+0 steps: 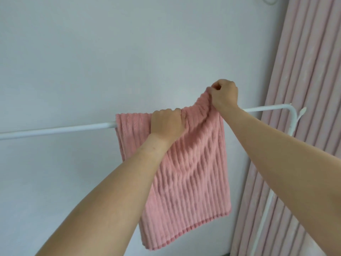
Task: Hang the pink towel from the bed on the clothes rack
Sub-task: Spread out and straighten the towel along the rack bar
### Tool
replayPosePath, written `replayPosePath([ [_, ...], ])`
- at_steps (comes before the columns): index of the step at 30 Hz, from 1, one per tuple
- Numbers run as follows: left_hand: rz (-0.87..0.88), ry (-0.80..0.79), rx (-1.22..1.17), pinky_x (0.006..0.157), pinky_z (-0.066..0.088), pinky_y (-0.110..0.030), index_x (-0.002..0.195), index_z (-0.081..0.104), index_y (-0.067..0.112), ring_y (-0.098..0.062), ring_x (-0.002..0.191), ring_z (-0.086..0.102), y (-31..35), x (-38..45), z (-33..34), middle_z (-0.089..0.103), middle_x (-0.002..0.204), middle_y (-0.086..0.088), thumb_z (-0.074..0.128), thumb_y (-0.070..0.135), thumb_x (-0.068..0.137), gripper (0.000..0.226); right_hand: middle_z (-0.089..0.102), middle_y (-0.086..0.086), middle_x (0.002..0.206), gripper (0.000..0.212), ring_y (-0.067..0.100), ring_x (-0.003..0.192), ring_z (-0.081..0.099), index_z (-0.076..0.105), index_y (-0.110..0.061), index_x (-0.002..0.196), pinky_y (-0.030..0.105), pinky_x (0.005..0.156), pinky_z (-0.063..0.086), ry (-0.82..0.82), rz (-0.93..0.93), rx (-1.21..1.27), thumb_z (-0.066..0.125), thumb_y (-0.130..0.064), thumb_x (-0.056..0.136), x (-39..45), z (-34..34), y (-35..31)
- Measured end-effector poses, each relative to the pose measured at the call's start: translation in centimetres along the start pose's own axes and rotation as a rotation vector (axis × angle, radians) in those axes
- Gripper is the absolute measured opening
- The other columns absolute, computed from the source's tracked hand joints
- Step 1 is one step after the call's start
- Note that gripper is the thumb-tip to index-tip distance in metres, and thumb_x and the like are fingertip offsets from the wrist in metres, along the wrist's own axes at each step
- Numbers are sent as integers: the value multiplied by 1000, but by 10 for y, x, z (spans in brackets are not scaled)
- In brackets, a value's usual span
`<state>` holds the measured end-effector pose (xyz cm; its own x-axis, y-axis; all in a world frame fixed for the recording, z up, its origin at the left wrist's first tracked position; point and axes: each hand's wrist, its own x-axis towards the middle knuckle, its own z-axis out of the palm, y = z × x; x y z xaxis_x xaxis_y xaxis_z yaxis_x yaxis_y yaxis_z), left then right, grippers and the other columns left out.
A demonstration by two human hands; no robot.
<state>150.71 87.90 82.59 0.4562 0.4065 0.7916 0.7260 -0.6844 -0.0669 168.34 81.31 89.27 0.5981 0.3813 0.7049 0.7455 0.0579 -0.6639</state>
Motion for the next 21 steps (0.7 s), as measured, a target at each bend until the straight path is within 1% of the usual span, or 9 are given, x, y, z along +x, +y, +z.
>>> replayPosePath([
  [3,-93,7,-229,62,38,-37,116,57,8,-39,78,65,-2,8,-4,70,86,-14,41,20,98,27,64,-7,64,14,-2,56,59,64,-14,71,19,55,48,-179,-109,242,65,-11,86,-24,11,-41],
  [6,-231,24,-606,83,45,-38,140,48,17,-33,101,62,-16,17,-19,67,106,-15,39,7,94,48,67,-3,62,16,5,57,64,66,-1,73,19,54,51,-425,-64,448,55,1,84,-65,20,-41],
  [8,-223,-51,-713,94,47,-38,142,51,26,-28,108,61,-25,26,-26,66,112,-15,38,13,99,46,74,0,71,34,10,68,71,74,-6,74,22,61,56,-340,65,599,45,10,74,-82,19,-24],
  [9,-193,-123,-709,98,47,-39,140,54,30,-28,112,60,-25,28,-27,66,117,-13,38,22,102,42,76,0,76,45,11,74,72,77,-16,73,25,66,57,-257,113,616,42,12,70,-86,19,-15],
  [11,-179,-265,-618,103,44,-44,132,56,44,-26,123,55,-16,30,-25,61,128,-5,35,47,100,39,75,-4,72,55,7,69,69,79,-21,75,21,63,52,-208,152,602,38,14,67,-90,19,-3],
  [13,-221,-322,-507,102,42,-49,120,58,53,-27,123,50,-4,30,-22,55,126,-2,32,64,91,41,72,-4,68,58,6,65,66,79,-12,87,16,59,47,-327,134,600,35,18,65,-91,21,-1],
  [15,-239,-341,-446,99,42,-50,110,62,48,-27,118,51,3,33,-22,59,119,3,34,69,87,42,74,0,77,58,13,79,69,78,-6,92,20,68,51,-410,110,564,33,19,64,-88,21,1],
  [18,-211,-359,-436,94,46,-46,105,62,36,-24,107,58,4,40,-24,65,105,11,42,58,90,33,75,-1,80,51,16,85,70,77,-7,76,22,73,54,-279,139,489,34,18,63,-80,16,7],
  [21,-145,-277,-387,88,45,-43,117,54,24,-30,98,60,13,40,-24,65,98,1,45,28,93,25,75,-4,90,50,11,91,69,78,-15,91,19,79,53,-171,106,261,40,13,76,-64,13,16],
])
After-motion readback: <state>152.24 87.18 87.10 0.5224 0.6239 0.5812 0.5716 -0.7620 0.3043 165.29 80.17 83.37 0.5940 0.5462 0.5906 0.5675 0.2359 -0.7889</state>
